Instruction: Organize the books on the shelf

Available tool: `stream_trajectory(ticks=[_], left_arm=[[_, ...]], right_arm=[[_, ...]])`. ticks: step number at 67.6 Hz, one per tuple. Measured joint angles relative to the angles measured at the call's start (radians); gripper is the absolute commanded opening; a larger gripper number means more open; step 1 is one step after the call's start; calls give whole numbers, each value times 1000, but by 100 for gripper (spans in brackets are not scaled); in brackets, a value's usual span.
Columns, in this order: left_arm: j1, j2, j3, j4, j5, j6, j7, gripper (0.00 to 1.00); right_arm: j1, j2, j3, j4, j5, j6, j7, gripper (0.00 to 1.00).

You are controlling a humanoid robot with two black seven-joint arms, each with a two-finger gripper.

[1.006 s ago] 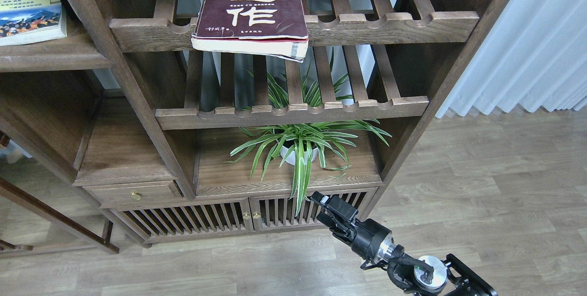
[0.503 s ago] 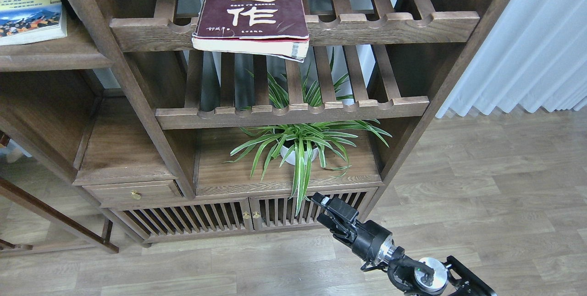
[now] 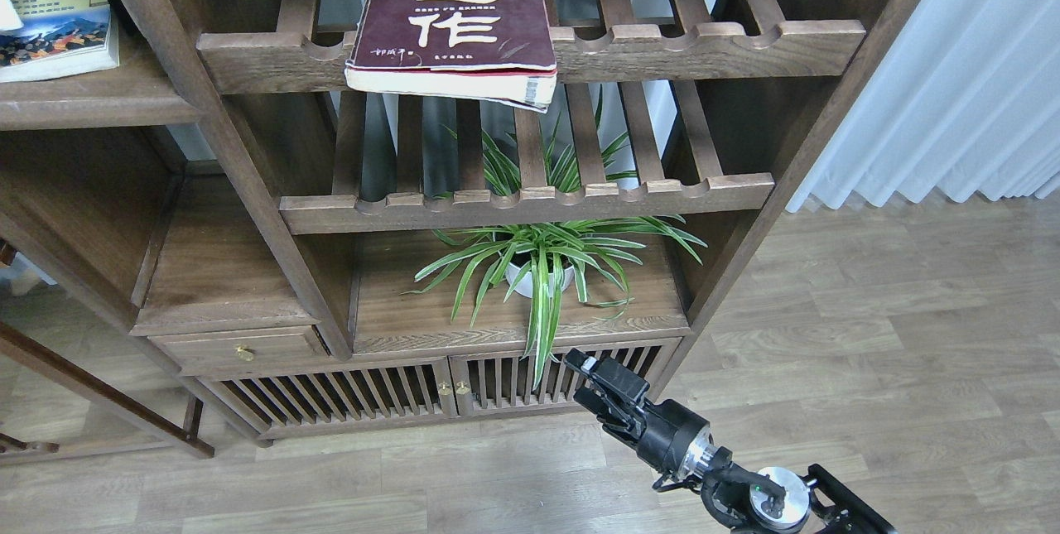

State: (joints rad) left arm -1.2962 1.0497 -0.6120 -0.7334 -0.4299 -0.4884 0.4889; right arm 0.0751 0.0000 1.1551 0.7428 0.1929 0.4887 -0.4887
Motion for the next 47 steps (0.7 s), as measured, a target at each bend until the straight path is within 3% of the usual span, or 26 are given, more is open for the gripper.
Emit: stream_trajectory(ticks=[38, 45, 46, 47], left_arm=[[-42, -127, 0, 175, 0, 0, 0, 4], [-42, -139, 2, 192, 0, 0, 0, 12], [-42, -139, 2, 193, 0, 0, 0, 21], [-42, -141, 5, 196, 0, 0, 0, 23]], right_arm=[[1, 0, 0, -19, 2, 0, 0, 100], [2, 0, 0, -19, 4, 0, 0, 100], [2, 0, 0, -19, 4, 0, 0, 100], [2, 0, 0, -19, 5, 0, 0, 100]])
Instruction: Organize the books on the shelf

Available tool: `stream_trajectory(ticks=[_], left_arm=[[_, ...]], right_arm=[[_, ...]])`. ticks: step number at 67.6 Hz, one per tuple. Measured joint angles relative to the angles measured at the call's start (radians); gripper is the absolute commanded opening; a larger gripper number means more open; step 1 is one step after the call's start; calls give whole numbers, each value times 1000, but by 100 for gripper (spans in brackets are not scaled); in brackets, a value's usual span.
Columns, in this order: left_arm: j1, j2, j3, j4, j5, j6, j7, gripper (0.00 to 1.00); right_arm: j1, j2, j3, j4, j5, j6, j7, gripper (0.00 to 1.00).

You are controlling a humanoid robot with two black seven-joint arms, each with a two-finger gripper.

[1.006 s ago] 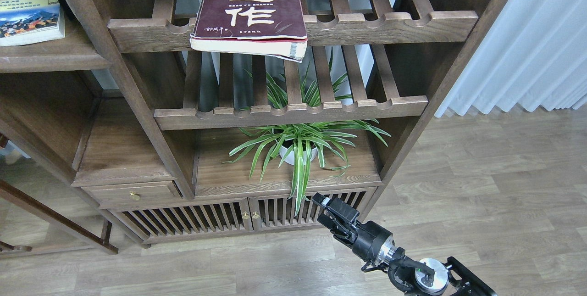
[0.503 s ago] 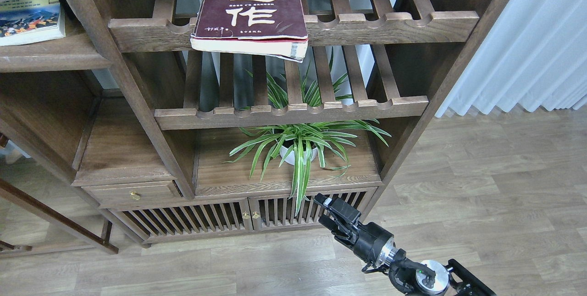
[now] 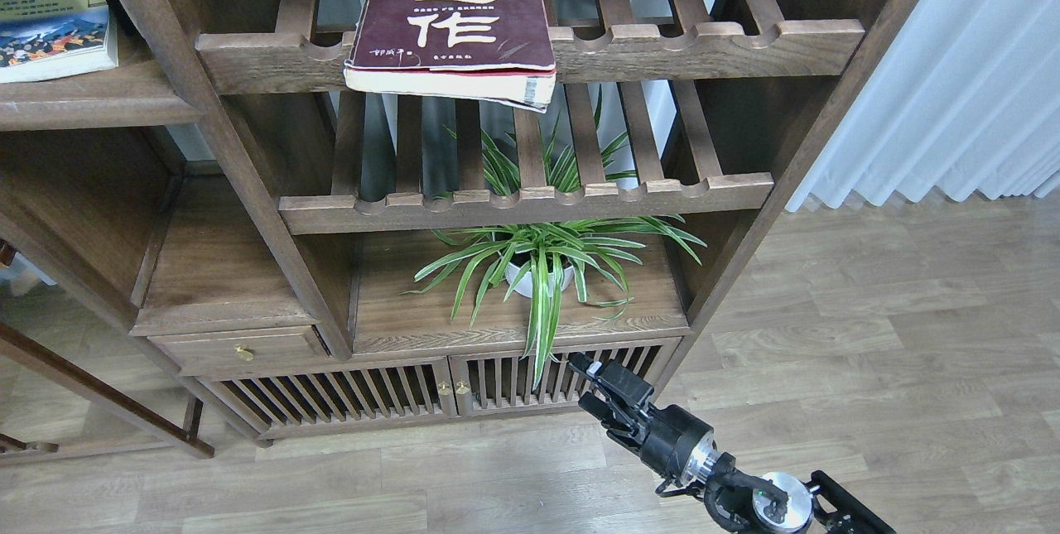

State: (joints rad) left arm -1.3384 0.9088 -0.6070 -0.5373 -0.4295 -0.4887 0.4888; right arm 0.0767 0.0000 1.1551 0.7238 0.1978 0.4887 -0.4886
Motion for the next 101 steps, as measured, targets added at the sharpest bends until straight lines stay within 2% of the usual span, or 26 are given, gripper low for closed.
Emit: stream_trajectory(ticks=[6, 12, 22, 33, 43, 50, 81, 101], left_arm=[[0, -1, 1, 3, 1, 0, 0, 35], [1, -3, 2, 6, 16, 0, -1, 53], [1, -4, 3, 6, 56, 0, -1, 72], [0, -4, 3, 4, 93, 0, -1, 83], [-2, -4, 4, -4, 106, 0, 0, 89], [-2, -1, 7, -34, 119, 0, 0, 98], [14, 51, 13, -183, 265, 0, 0, 99], [13, 137, 129, -262, 268, 0, 0, 99]], right_arm=[[0, 0, 0, 0, 0, 0, 0, 100], [0, 0, 0, 0, 0, 0, 0, 100], [0, 0, 0, 0, 0, 0, 0, 100], [0, 0, 0, 0, 0, 0, 0, 100], [0, 0, 0, 0, 0, 0, 0, 100], [0, 0, 0, 0, 0, 0, 0, 100], [-2, 0, 0, 0, 8, 0, 0, 100], [-2, 0, 0, -1, 27, 0, 0, 100]])
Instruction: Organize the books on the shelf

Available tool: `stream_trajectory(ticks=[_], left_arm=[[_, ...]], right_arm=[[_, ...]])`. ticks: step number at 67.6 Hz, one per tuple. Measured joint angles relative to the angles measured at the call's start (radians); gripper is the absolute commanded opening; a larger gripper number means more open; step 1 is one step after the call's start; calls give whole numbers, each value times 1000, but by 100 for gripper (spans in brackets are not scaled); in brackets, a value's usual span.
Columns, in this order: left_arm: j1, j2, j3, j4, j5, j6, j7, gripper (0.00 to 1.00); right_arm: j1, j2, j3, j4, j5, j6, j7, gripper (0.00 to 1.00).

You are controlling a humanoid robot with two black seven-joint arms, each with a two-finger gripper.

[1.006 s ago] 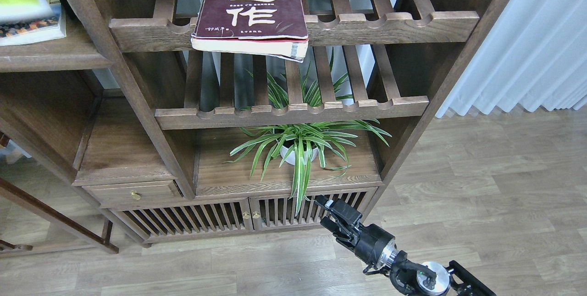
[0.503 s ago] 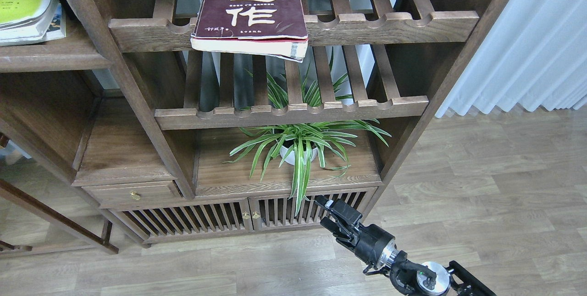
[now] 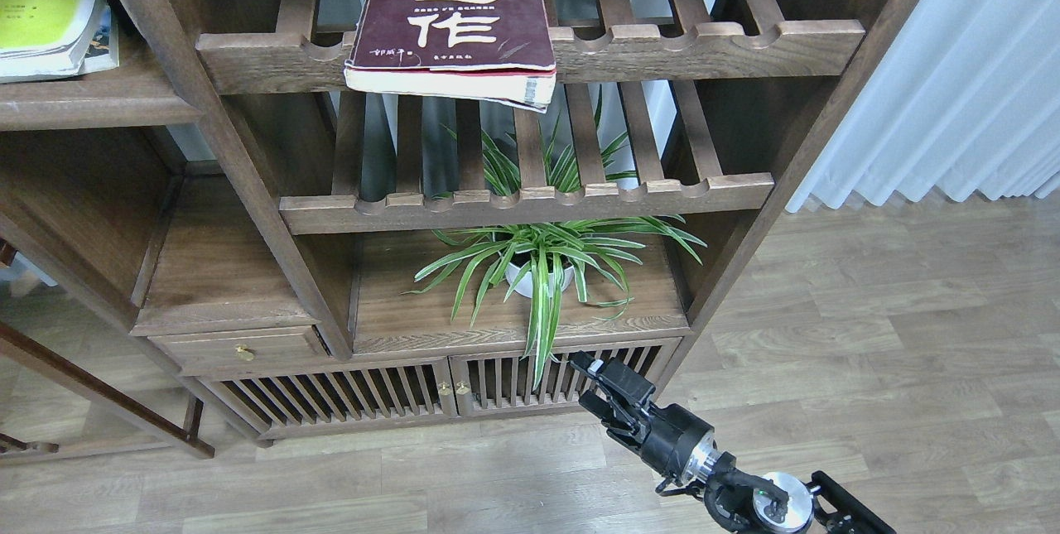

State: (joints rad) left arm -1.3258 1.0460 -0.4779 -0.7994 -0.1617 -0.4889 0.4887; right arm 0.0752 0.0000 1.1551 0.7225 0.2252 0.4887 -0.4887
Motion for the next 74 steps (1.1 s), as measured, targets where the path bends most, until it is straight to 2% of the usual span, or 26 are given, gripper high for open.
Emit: stream_trajectory(ticks=[17, 36, 45, 63, 74], left_arm=[[6, 62, 137, -61, -1, 0, 0, 100], [8, 82, 176, -146, 14, 0, 0, 100], [9, 114, 196, -227, 31, 0, 0, 100], [9, 260, 280, -476, 32, 0, 0, 100], [9, 354, 357, -556, 30, 0, 0, 100]], right_arm=[[0, 0, 0, 0, 3, 0, 0, 100], [-7, 0, 1, 0, 17, 0, 0, 100], [-10, 0, 3, 0, 24, 0, 0, 100], [-11, 0, 10, 2, 26, 0, 0, 100], [-11, 0, 15, 2, 26, 0, 0, 100]])
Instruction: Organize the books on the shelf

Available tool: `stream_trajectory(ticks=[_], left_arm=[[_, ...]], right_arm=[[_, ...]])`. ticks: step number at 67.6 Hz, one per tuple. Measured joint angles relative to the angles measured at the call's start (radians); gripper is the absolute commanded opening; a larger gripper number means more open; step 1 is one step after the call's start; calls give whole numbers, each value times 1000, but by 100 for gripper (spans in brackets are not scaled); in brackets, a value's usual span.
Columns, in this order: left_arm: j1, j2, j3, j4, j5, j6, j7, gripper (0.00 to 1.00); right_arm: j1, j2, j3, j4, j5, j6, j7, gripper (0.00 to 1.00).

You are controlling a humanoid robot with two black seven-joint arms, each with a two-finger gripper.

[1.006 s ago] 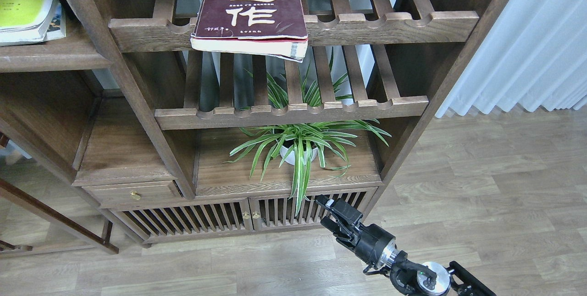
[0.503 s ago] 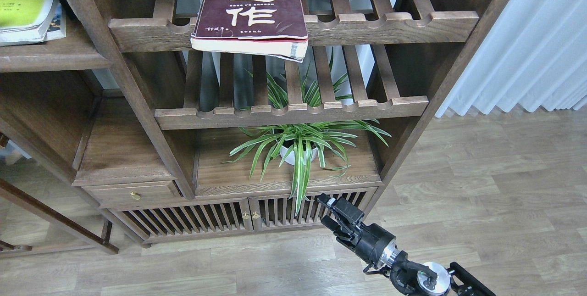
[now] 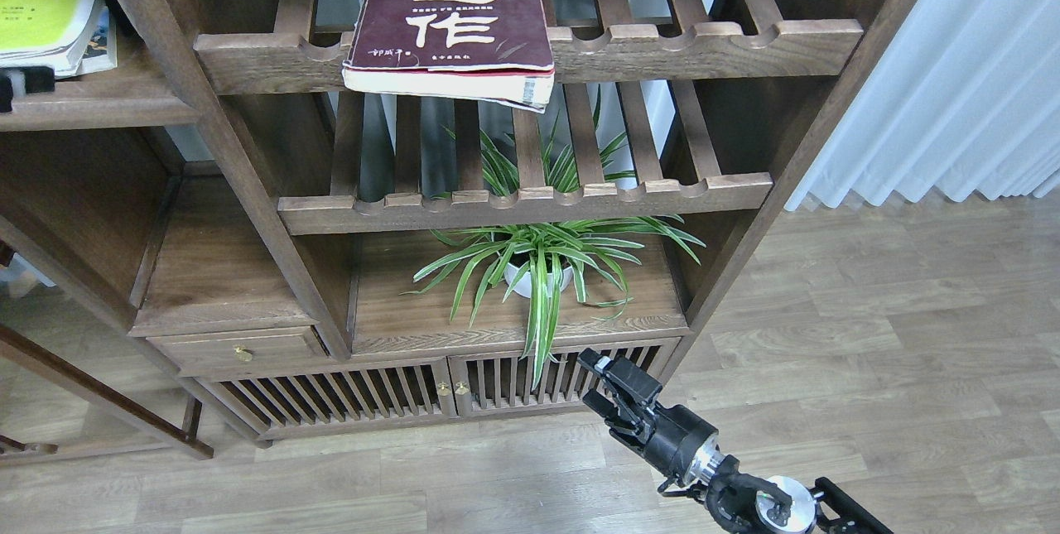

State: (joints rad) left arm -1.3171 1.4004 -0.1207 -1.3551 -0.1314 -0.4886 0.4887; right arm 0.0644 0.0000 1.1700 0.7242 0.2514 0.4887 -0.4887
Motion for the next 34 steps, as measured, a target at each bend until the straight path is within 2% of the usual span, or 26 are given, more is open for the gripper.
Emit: stream_trajectory(ticks=[14, 17, 23, 34], left_arm=[[9, 69, 126, -30, -5, 0, 0, 100], [12, 67, 155, -30, -9, 0, -11, 100], [22, 51, 230, -30, -13, 0, -70, 100], [90, -20, 335, -28, -40, 0, -239, 100]], right_arm=[[5, 0, 1, 0, -1, 0, 0, 100], [6, 0, 1, 0, -1, 0, 0, 100], [9, 0, 1, 0, -1, 0, 0, 100], [19, 0, -1, 3, -1, 0, 0, 100]])
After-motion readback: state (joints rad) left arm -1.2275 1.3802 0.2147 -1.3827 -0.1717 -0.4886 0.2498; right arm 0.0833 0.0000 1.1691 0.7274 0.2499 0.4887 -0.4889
